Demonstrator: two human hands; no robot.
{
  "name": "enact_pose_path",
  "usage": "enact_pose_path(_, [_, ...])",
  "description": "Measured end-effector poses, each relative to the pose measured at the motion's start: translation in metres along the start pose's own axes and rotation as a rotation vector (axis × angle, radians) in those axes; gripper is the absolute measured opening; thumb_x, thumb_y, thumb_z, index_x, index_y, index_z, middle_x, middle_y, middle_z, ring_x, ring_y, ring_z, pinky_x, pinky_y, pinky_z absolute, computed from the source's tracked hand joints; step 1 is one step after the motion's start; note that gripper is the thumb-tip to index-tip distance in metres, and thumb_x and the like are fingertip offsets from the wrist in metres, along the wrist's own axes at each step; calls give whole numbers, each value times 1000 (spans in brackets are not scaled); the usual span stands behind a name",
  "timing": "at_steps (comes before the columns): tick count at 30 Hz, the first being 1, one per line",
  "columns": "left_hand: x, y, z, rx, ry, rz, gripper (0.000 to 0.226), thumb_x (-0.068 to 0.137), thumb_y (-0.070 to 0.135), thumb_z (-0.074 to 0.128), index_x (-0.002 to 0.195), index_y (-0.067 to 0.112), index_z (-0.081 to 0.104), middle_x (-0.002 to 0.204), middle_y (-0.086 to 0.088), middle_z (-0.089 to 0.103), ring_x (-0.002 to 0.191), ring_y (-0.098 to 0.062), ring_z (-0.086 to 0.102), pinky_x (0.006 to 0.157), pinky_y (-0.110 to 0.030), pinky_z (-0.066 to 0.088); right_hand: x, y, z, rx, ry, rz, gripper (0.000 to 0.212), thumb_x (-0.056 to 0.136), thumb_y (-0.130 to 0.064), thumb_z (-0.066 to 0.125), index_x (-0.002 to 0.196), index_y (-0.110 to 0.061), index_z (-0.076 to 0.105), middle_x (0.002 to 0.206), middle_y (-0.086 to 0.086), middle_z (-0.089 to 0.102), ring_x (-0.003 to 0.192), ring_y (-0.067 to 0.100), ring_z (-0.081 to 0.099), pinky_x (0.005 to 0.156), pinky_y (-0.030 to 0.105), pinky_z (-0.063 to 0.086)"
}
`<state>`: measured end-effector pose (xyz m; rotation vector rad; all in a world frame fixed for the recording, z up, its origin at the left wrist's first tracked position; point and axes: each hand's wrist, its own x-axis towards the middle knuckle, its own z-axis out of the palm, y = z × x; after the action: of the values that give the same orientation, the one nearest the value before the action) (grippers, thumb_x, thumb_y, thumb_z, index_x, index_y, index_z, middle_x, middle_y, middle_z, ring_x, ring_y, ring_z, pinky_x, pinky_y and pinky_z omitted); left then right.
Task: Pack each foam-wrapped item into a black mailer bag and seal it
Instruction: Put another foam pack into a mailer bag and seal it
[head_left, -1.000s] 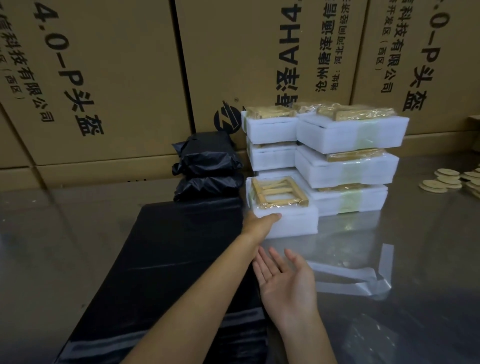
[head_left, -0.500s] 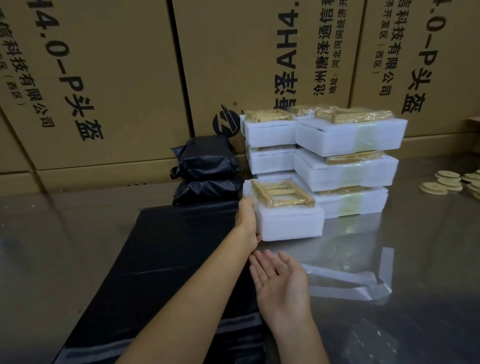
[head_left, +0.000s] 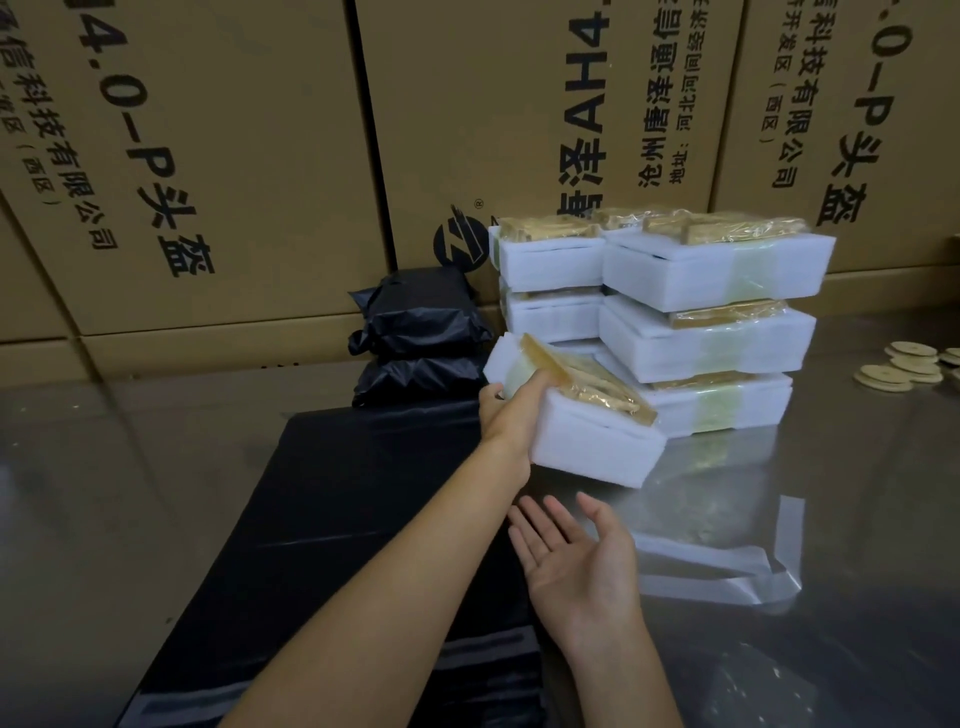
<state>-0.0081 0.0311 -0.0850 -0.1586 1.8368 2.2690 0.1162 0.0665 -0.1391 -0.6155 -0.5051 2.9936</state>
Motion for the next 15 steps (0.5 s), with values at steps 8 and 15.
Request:
enact_pose_path(8, [-71, 28, -45, -35, -98, 178, 75, 75, 35, 75, 140, 38, 38, 120, 2, 63, 101, -19, 69, 88, -46, 59, -9, -6, 0, -93, -255, -136, 73, 84, -61, 64, 144, -21, 49, 139, 8, 63, 132, 23, 55, 121, 45, 26])
enact_pose_path(15, [-146, 40, -87, 225, -230, 427, 111, 68, 28, 85, 149, 57, 14, 123, 11, 64, 105, -3, 67, 93, -31, 52, -35, 9, 15, -64, -472, -219, 73, 91, -62, 61, 148, -16, 49, 146, 16, 55, 134, 32, 54, 109, 48, 45])
